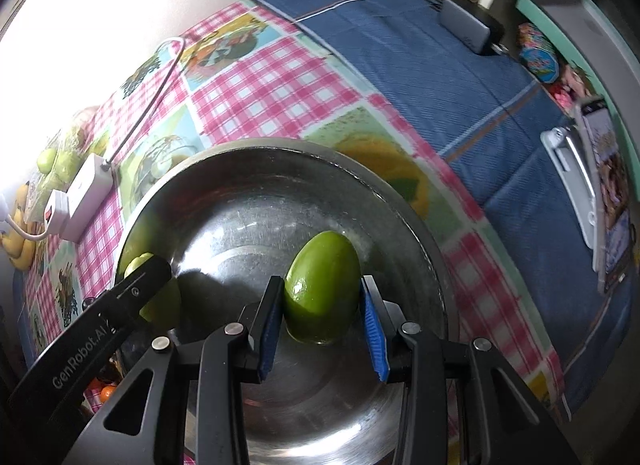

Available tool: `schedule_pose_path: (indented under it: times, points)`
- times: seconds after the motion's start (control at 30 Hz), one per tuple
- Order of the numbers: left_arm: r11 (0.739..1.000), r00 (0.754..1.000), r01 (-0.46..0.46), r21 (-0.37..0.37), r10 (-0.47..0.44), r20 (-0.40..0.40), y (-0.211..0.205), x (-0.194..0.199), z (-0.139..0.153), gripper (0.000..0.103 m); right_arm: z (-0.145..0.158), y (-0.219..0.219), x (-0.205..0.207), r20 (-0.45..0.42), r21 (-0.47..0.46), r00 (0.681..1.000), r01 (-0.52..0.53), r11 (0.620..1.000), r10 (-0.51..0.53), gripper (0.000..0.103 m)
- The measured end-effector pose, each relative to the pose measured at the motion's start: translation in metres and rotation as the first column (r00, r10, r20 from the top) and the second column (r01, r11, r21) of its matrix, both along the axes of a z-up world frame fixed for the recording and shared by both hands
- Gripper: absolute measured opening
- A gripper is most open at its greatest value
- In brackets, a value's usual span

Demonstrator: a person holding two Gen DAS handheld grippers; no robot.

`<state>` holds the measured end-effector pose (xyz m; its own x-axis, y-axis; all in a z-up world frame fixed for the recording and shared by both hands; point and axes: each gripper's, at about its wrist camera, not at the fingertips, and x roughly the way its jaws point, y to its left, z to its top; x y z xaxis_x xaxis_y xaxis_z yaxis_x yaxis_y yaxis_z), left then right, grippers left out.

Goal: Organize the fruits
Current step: 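Carry the apple with the left tool while the right tool carries the green fruit into the steel bowl, then open both tools to release the green fruits inside the steel bowl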

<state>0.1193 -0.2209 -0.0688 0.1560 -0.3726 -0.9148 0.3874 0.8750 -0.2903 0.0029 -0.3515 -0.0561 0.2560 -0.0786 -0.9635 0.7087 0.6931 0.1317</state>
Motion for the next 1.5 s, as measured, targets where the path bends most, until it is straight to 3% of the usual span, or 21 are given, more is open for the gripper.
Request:
schedule_pose_path:
  times: [0.57, 0.7, 0.97, 1.13, 1.33, 1.43, 1.5]
  points:
    - [1.0, 1.0, -0.006, 0.007, 0.006, -0.008, 0.004, 0.01, -0.003, 0.043, -0.013, 0.012, 0.036, -0.023, 0.0, 0.998, -0.053, 0.999, 0.053, 0.04]
    - [1.0, 1.0, -0.011, -0.011, 0.011, -0.002, 0.007, 0.009, 0.006, 0.049, -0.011, 0.016, 0.044, -0.008, -0.001, 0.998, -0.067, 0.998, 0.067, 0.04]
    - [0.999, 0.999, -0.04, -0.036, 0.04, -0.007, 0.023, 0.01, 0.032, 0.049, 0.01, 0.023, 0.05, 0.027, -0.028, 0.995, -0.092, 0.995, 0.093, 0.042]
    - [0.996, 0.995, -0.093, 0.012, 0.093, 0.032, 0.042, 0.01, 0.05, 0.05, 0.024, 0.023, 0.046, 0.042, -0.047, 0.995, -0.093, 0.995, 0.095, 0.042]
    - [0.988, 0.988, -0.141, 0.067, 0.137, 0.07, 0.06, 0.01, 0.055, 0.06, 0.03, 0.02, 0.037, 0.041, -0.053, 0.994, -0.099, 0.994, 0.101, 0.042]
    - [0.983, 0.987, -0.153, 0.102, 0.147, 0.062, 0.063, 0.009, 0.049, 0.065, 0.029, 0.021, 0.034, 0.033, -0.05, 0.994, -0.105, 0.993, 0.106, 0.058]
    - [0.98, 0.986, -0.159, 0.122, 0.153, 0.062, 0.065, 0.008, 0.045, 0.072, 0.026, 0.022, 0.033, 0.024, -0.05, 0.993, -0.115, 0.992, 0.116, 0.061]
